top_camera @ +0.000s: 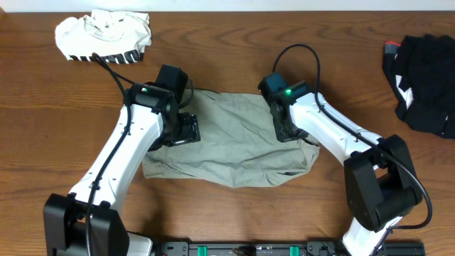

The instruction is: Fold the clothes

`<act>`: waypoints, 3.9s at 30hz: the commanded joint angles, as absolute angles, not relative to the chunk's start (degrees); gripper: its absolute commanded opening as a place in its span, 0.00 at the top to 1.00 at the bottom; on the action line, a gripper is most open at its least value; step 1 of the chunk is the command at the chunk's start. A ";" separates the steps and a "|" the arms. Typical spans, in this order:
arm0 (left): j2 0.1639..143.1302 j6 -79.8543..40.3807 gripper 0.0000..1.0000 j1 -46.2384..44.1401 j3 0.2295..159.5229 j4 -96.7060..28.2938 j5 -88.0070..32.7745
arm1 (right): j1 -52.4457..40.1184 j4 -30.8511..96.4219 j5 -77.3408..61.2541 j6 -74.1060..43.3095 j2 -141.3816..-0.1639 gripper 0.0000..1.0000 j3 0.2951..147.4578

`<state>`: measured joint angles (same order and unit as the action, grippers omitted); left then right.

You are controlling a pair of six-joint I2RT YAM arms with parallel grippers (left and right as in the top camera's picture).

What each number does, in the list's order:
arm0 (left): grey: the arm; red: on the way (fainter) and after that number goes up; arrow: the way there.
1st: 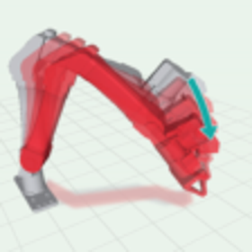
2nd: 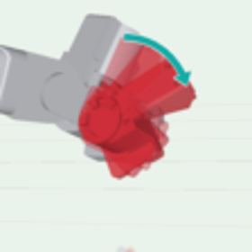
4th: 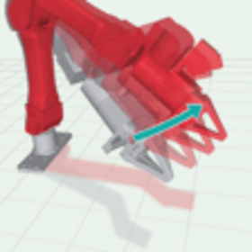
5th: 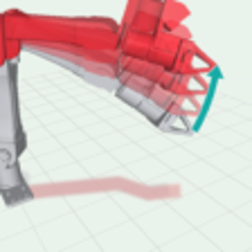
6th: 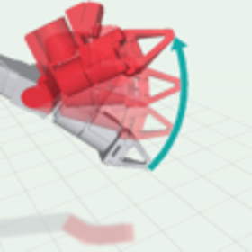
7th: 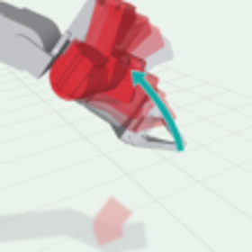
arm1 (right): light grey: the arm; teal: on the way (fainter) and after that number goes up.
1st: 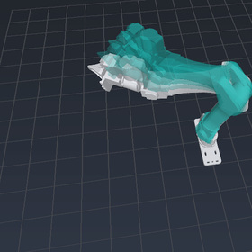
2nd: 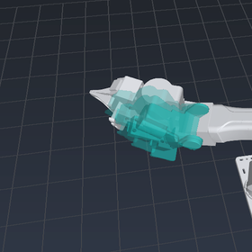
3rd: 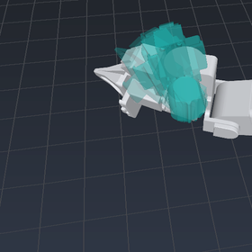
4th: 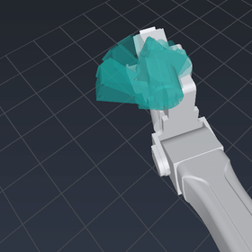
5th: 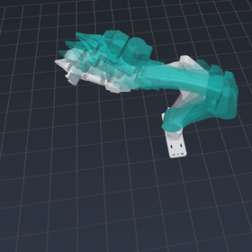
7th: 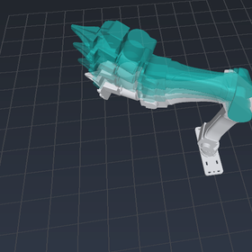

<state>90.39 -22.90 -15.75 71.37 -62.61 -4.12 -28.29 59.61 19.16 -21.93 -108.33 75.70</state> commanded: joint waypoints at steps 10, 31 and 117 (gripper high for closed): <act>90.56 -24.32 0.15 -15.35 71.70 -62.67 -3.79 | -30.83 64.55 10.04 -23.97 -107.22 0.99 87.35; 90.56 -24.29 0.15 -15.11 71.70 -63.64 -3.81 | -36.86 52.77 -7.31 -25.30 -108.90 0.99 76.86; 90.56 -24.08 0.15 -15.11 71.68 -65.60 -3.81 | -21.63 5.15 -29.45 -26.22 -102.02 0.99 48.69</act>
